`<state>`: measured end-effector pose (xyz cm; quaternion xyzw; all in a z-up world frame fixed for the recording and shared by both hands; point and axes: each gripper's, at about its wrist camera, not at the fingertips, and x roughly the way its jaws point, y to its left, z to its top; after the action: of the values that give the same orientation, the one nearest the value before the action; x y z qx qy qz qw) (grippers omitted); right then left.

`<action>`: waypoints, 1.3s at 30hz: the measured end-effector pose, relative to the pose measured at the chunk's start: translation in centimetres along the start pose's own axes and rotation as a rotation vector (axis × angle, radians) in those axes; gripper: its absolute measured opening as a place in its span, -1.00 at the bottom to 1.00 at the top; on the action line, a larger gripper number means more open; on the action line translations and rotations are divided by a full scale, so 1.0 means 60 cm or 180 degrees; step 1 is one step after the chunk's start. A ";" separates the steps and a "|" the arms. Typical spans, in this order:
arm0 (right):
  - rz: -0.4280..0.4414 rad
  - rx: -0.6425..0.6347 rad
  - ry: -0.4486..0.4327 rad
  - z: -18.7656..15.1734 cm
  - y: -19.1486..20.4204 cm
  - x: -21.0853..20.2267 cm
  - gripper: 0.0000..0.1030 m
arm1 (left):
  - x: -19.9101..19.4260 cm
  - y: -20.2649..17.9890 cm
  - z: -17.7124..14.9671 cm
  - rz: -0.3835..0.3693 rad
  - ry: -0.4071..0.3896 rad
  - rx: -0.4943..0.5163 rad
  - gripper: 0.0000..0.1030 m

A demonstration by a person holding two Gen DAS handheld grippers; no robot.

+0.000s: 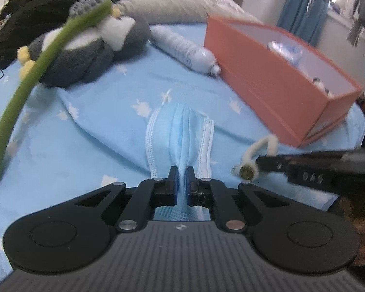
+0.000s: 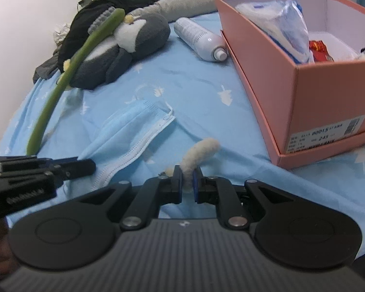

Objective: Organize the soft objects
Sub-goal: 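Lift mask with left tool while right tool holds the fuzzy loop, then carry mask in left tool while right tool carries loop over pink box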

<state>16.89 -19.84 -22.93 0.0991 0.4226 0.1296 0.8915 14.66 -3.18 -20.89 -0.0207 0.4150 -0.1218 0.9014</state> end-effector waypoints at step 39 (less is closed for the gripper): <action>-0.0303 -0.0237 -0.1370 0.203 -0.021 -0.246 -0.77 | -0.135 -0.136 0.258 -0.0649 -0.0866 -0.0024 -0.85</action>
<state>17.57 -26.49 -5.00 0.0714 0.2218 0.0789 0.9693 19.61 -10.18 -3.57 -0.0823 0.2853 -0.2071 0.9322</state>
